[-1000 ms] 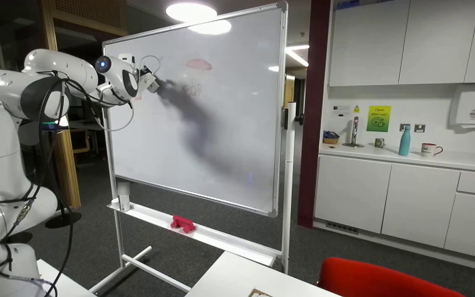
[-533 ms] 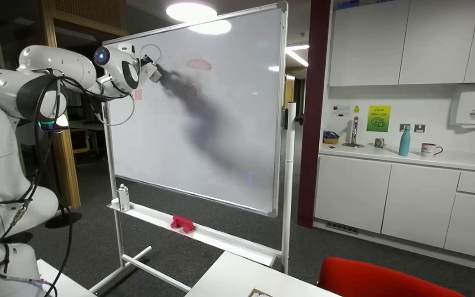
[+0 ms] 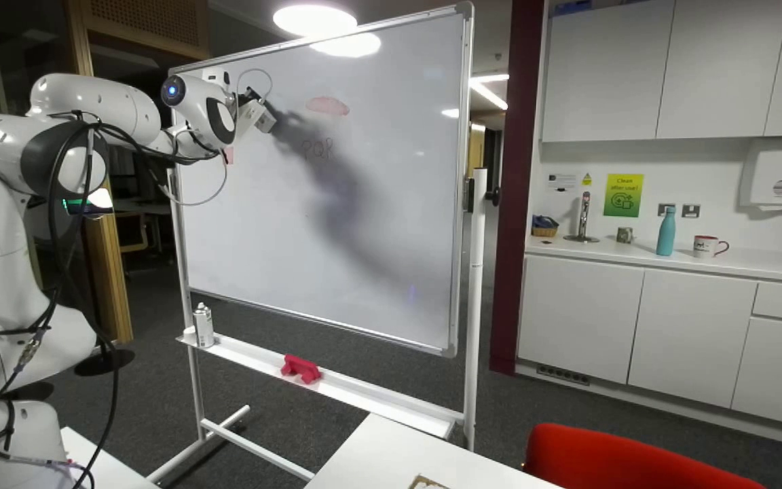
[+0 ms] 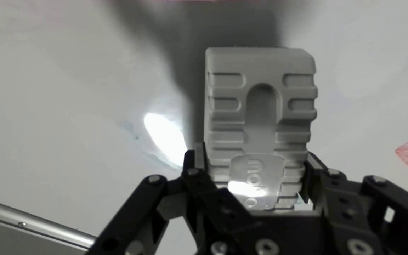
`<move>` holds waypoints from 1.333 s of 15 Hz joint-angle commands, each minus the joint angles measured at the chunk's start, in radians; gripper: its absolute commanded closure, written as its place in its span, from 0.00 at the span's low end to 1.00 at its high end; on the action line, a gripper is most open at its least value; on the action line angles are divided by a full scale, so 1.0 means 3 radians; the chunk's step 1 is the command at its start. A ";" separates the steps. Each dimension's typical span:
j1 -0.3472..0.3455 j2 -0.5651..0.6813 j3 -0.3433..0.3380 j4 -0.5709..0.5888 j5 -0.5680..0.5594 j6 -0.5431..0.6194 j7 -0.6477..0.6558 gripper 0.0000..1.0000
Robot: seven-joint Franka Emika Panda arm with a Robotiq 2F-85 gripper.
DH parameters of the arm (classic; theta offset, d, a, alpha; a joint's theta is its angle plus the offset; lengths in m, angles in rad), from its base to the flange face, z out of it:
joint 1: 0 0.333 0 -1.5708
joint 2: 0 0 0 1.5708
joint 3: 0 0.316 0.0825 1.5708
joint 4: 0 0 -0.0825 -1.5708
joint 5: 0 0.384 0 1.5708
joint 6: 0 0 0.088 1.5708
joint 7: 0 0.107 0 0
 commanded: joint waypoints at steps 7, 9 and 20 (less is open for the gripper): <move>0.0001 -0.0436 -0.0253 0.0257 0.0064 -0.0010 0.0028 0.66; 0.0007 -0.0353 -0.0202 0.0174 0.0018 -0.0023 0.0013 0.41; 0.0085 -0.0447 -0.0403 0.0130 0.0027 0.0401 -0.0086 0.66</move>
